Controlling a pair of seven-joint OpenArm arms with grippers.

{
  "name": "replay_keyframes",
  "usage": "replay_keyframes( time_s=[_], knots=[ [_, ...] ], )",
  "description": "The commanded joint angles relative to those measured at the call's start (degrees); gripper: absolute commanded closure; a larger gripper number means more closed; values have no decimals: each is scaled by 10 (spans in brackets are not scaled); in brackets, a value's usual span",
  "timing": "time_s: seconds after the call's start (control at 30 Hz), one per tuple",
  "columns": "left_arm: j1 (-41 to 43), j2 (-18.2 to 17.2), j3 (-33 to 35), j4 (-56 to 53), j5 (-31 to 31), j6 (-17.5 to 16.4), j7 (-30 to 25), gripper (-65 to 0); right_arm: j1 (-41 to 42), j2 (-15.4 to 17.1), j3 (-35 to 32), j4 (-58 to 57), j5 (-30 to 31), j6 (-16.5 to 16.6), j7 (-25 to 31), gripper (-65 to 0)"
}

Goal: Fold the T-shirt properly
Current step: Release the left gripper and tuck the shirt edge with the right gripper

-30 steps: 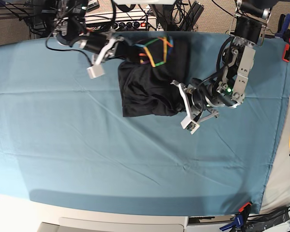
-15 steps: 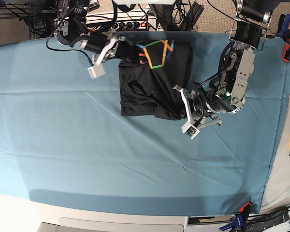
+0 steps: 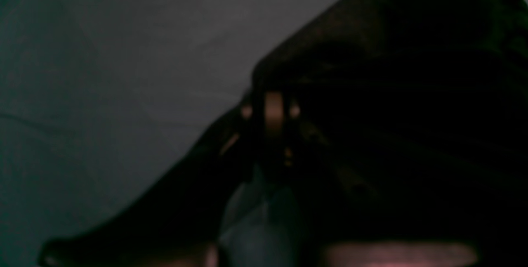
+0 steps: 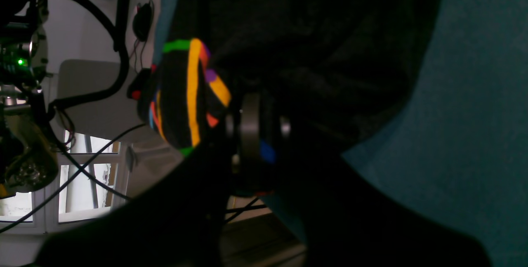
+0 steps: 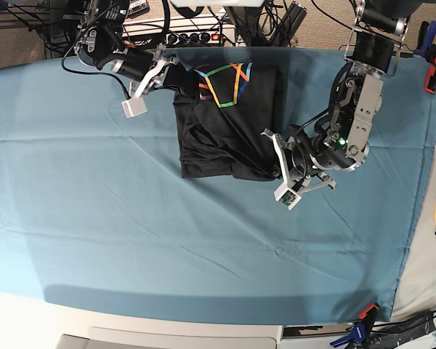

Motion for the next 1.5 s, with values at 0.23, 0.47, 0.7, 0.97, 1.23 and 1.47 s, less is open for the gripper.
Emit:
replay_keyframes(
  time_s=[0.23, 0.47, 0.7, 0.97, 1.23, 1.47],
  knots=[
    [-14, -3, -4, 10, 39, 0, -14, -259, 2, 2, 4, 10, 11, 5, 21, -169],
    [-14, -3, -5, 10, 57, 25, -9, -264, 25, 2, 59, 61, -16, 5, 31, -169],
    [-14, -3, -5, 10, 56, 25, -9, -262, 35, 3, 99, 102, -40, 5, 61, -136],
    [-14, -3, -20, 23, 59, 25, -9, -61, 46, -3, -16, 102, -26, 5, 59, 0],
    [-16, -6, -98, 28, 45, 25, -3, -16, 51, -11, -41, 102, -50, 5, 69, 0],
    [-15, -24, -101, 28, 22, 18, 2, -180, 51, -11, -41, 102, -49, 5, 76, 0]
  ],
)
